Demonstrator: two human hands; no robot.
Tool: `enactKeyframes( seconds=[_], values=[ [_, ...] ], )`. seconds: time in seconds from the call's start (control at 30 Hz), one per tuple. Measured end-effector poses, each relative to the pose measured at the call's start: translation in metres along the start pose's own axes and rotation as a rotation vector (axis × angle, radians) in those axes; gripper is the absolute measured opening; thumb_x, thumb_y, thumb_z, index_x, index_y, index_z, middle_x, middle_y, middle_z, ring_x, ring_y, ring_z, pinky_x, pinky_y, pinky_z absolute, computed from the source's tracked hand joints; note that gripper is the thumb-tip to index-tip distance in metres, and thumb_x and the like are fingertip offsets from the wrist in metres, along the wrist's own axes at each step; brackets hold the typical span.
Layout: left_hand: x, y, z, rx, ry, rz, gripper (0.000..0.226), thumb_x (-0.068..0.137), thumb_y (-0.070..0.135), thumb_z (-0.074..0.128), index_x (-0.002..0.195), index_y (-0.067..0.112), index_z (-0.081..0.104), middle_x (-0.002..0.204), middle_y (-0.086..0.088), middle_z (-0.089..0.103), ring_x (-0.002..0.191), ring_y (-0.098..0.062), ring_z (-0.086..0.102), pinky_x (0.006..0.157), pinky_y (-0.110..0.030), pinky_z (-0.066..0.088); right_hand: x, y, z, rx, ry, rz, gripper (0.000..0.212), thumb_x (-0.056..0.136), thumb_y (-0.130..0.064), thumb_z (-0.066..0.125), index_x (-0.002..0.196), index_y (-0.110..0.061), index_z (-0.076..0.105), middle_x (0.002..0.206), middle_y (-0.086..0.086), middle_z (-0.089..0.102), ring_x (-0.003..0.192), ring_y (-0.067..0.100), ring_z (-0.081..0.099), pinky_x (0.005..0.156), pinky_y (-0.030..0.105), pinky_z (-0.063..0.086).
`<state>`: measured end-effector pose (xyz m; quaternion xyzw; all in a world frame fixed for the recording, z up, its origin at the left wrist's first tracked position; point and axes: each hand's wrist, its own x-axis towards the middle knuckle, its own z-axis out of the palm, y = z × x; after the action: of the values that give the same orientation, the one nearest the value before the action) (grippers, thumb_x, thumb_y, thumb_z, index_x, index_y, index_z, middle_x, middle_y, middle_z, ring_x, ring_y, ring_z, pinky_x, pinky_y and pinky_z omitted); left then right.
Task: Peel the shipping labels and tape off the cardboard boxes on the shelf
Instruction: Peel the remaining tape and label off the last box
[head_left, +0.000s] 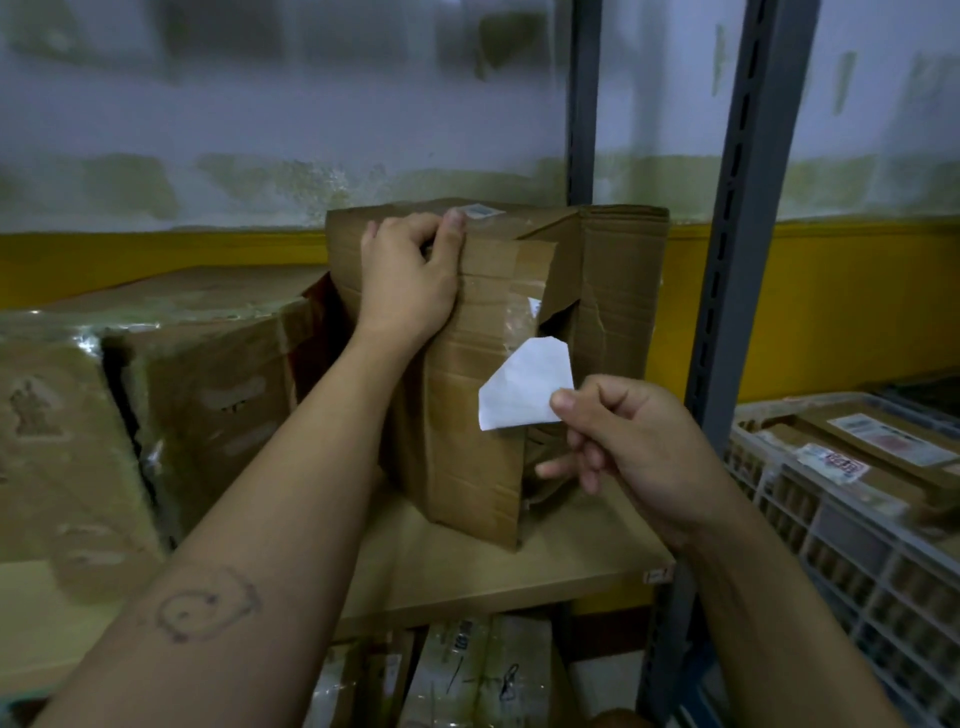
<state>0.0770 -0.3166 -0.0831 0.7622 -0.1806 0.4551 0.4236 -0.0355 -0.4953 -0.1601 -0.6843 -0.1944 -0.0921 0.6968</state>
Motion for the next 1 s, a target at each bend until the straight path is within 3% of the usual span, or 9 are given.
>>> enactKeyframes(
  seconds=[0.07,0.2,0.33,0.47,0.53,0.6,0.77,0.9,1.0],
  values=[
    [-0.001,0.002,0.001,-0.002,0.025,-0.006,0.048,0.1,0.032,0.044,0.054,0.026,0.035,0.05,0.009,0.038,0.056,-0.006,0.04,0.096,-0.064,0.039,-0.01,0.006,-0.003,-0.079,0.037,0.006,0.032,0.079,-0.041,0.062,0.058,-0.017,0.061,0.047,0.003,0.05,0.042,0.02,0.054,0.062,0.039,0.058],
    [-0.003,0.004,0.005,-0.019,0.079,0.001,0.049,0.101,0.028,0.044,0.055,0.03,0.03,0.052,0.014,0.034,0.066,-0.022,0.044,0.094,-0.068,0.038,-0.019,0.009,0.002,-0.323,0.18,-0.023,0.052,0.075,-0.059,0.053,0.067,-0.008,0.063,0.054,0.005,0.061,0.048,0.02,0.062,0.05,0.026,0.05],
    [-0.002,0.0,0.006,-0.014,0.088,0.021,0.047,0.101,0.03,0.042,0.055,0.029,0.029,0.053,0.013,0.034,0.068,-0.019,0.041,0.096,-0.068,0.037,-0.005,0.002,0.017,-0.449,0.255,-0.032,0.065,0.063,-0.073,0.051,0.076,-0.011,0.064,0.067,0.006,0.067,0.047,0.013,0.062,0.049,0.029,0.051],
    [-0.004,-0.003,0.004,-0.017,0.111,0.02,0.045,0.101,0.031,0.041,0.057,0.03,0.031,0.056,0.014,0.037,0.073,-0.018,0.043,0.103,-0.06,0.035,0.015,-0.006,0.028,-0.647,0.382,-0.023,0.071,0.051,-0.082,0.055,0.096,-0.027,0.052,0.085,-0.015,0.06,0.075,0.001,0.06,0.059,0.023,0.047],
    [-0.005,-0.004,0.005,-0.017,0.128,0.038,0.045,0.101,0.031,0.041,0.057,0.032,0.029,0.055,0.015,0.035,0.071,-0.019,0.043,0.104,-0.059,0.035,0.024,-0.006,0.03,-0.758,0.403,-0.118,0.056,0.065,-0.074,0.063,0.094,-0.026,0.052,0.084,-0.019,0.056,0.073,-0.005,0.054,0.056,0.017,0.037],
    [-0.004,-0.004,0.007,-0.026,0.135,0.045,0.045,0.1,0.031,0.041,0.057,0.032,0.028,0.055,0.015,0.034,0.071,-0.019,0.042,0.104,-0.06,0.034,0.027,-0.005,0.03,-0.867,0.407,-0.241,0.038,0.082,-0.058,0.063,0.079,-0.021,0.057,0.068,-0.011,0.057,0.061,0.003,0.054,0.052,0.022,0.034],
    [-0.002,-0.005,0.012,-0.017,0.131,0.062,0.047,0.1,0.033,0.042,0.056,0.033,0.028,0.052,0.015,0.032,0.067,-0.018,0.041,0.097,-0.065,0.038,0.02,-0.002,0.04,-1.093,0.5,-0.297,0.043,0.093,-0.049,0.054,0.059,-0.023,0.044,0.052,-0.007,0.045,0.052,0.012,0.048,0.049,0.027,0.023],
    [-0.001,-0.005,0.012,-0.002,0.114,0.072,0.049,0.1,0.032,0.045,0.054,0.035,0.027,0.051,0.017,0.029,0.065,-0.018,0.038,0.093,-0.065,0.041,0.018,0.0,0.038,-0.77,0.408,-0.29,0.042,0.091,-0.034,0.063,0.054,-0.022,0.049,0.049,-0.006,0.05,0.05,0.011,0.05,0.045,0.018,0.027],
    [-0.001,-0.006,0.011,0.02,0.1,0.095,0.05,0.1,0.032,0.047,0.054,0.035,0.027,0.051,0.017,0.03,0.065,-0.018,0.038,0.092,-0.066,0.041,0.012,0.003,0.04,-0.649,0.382,-0.239,0.031,0.09,-0.034,0.064,0.062,-0.021,0.062,0.055,-0.008,0.059,0.055,0.004,0.056,0.045,0.014,0.033]
  ],
)
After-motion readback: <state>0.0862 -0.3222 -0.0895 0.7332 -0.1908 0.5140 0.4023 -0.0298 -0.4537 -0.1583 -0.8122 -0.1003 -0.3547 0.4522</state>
